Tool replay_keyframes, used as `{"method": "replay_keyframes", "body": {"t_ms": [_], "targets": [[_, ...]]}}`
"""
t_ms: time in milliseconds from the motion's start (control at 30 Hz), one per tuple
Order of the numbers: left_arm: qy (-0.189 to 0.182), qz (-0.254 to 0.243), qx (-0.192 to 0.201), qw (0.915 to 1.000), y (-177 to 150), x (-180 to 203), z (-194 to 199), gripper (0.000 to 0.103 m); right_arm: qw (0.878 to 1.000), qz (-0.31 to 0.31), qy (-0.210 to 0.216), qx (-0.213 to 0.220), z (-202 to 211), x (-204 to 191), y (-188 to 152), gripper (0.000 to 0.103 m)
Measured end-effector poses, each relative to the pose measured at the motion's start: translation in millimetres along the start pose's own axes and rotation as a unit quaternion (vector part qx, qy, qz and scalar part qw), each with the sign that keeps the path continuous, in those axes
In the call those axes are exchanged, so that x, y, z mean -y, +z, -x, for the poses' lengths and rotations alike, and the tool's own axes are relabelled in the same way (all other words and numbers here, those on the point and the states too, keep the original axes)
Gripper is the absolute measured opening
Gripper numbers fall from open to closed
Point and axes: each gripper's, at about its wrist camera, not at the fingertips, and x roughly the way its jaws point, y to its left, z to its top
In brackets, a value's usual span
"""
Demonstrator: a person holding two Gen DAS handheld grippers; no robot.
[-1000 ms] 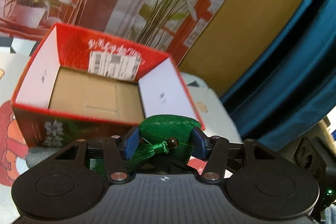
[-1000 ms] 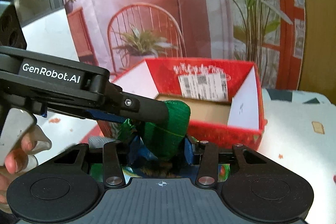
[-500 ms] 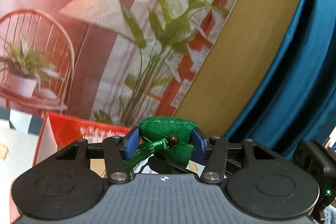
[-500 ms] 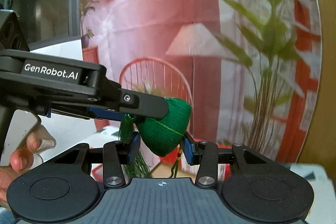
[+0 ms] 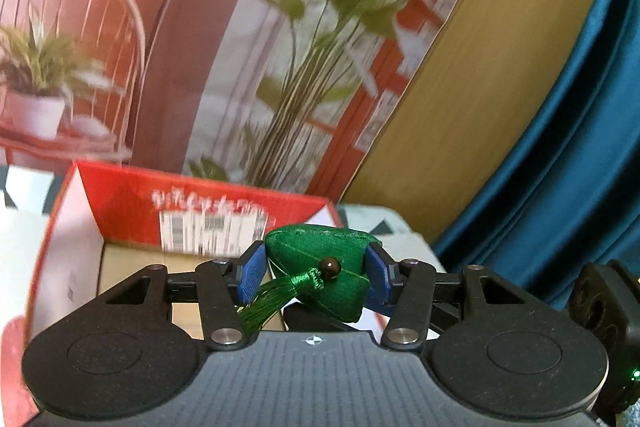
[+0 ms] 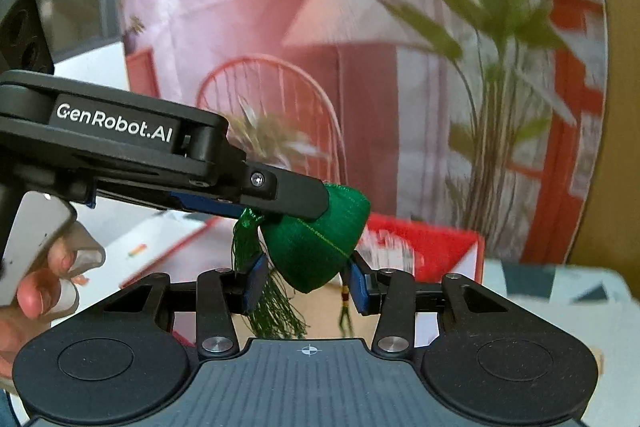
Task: Organize soft objects
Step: 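Lift the green pouch with the left tool and drop it into the box, then reach the left tool down to the blue packaged pad and grasp it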
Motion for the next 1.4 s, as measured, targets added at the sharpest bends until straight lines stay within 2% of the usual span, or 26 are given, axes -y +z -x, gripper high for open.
{"method": "replay_keyframes", "body": {"t_ms": [167, 467, 800, 967, 1067, 1133, 1200, 1400], "targets": [[0.010, 0.000, -0.025, 0.9996, -10, -5, -16, 0.056, 0.999, -0.034, -0.016, -0.026, -14, 9, -21, 0.040], [0.067, -0.028, -0.021, 0.9972, -12, -9, -8, 0.057, 0.995, -0.048, -0.065, -0.050, -12, 19, -37, 0.043], [0.151, -0.081, -0.009, 0.9853, -23, -16, 25, 0.057, 0.996, -0.037, -0.069, -0.053, 2, 14, -41, 0.047], [0.180, -0.089, -0.003, 0.9795, -31, -19, 44, 0.057, 0.996, -0.026, -0.071, -0.053, 10, 6, -44, 0.048], [0.192, -0.090, 0.001, 0.9774, -38, -20, 57, 0.058, 0.996, -0.017, -0.072, -0.053, 17, 0, -46, 0.054], [0.201, -0.093, 0.003, 0.9753, -44, -20, 64, 0.062, 0.996, -0.011, -0.072, -0.051, 22, -5, -48, 0.059], [0.208, -0.093, 0.006, 0.9736, -51, -19, 72, 0.065, 0.996, -0.009, -0.072, -0.050, 28, -9, -51, 0.068], [0.222, -0.094, 0.002, 0.9706, -70, -17, 89, 0.068, 0.996, -0.011, -0.073, -0.043, 44, -22, -57, 0.084]]}}
